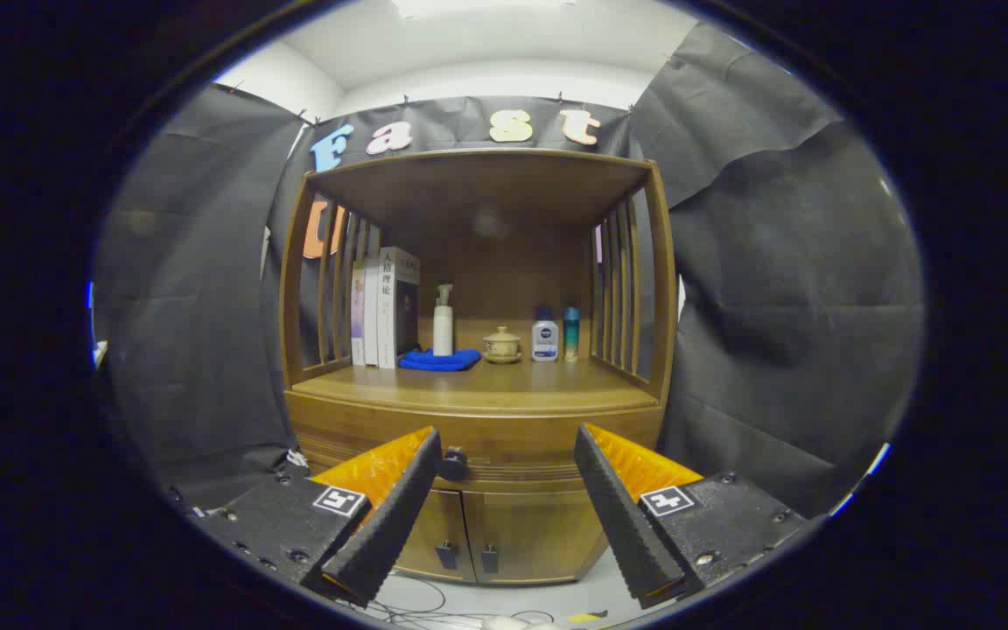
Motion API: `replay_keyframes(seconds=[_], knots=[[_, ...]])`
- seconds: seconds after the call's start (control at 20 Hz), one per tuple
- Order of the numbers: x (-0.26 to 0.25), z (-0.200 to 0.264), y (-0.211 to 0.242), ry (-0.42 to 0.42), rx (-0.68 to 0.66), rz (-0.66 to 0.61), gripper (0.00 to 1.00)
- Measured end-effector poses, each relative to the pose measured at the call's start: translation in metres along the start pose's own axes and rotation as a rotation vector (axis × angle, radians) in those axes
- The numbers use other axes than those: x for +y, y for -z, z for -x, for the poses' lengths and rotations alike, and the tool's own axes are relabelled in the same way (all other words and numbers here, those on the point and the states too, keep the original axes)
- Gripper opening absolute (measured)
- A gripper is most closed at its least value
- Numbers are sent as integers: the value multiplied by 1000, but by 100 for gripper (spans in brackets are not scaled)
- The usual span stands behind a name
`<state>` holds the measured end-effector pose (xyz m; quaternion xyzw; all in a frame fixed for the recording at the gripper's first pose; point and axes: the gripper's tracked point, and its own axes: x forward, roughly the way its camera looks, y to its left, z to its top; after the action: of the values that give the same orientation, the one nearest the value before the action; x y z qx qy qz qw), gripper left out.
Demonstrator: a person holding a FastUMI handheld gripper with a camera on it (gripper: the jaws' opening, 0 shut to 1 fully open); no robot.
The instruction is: Pull open the drawer, take out the items inside it, and place them on the countertop above the cabinet.
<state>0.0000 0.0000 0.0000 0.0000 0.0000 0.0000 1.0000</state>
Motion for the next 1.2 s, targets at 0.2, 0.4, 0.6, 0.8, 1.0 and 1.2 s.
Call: replay_keyframes(seconds=[0.2, 0.4, 0.6, 0.8, 1.0, 1.2], knots=[[-1, 1, -2, 10, -9, -6, 99], [0, 0, -1, 14, -12, -1, 99], [-1, -1, 2, 16, -13, -5, 99], [6, -10, 16, 15, -3, 11, 99], [24, -30, 39, 2, 11, 38, 99], [46, -64, 60, -26, 36, 48, 99]])
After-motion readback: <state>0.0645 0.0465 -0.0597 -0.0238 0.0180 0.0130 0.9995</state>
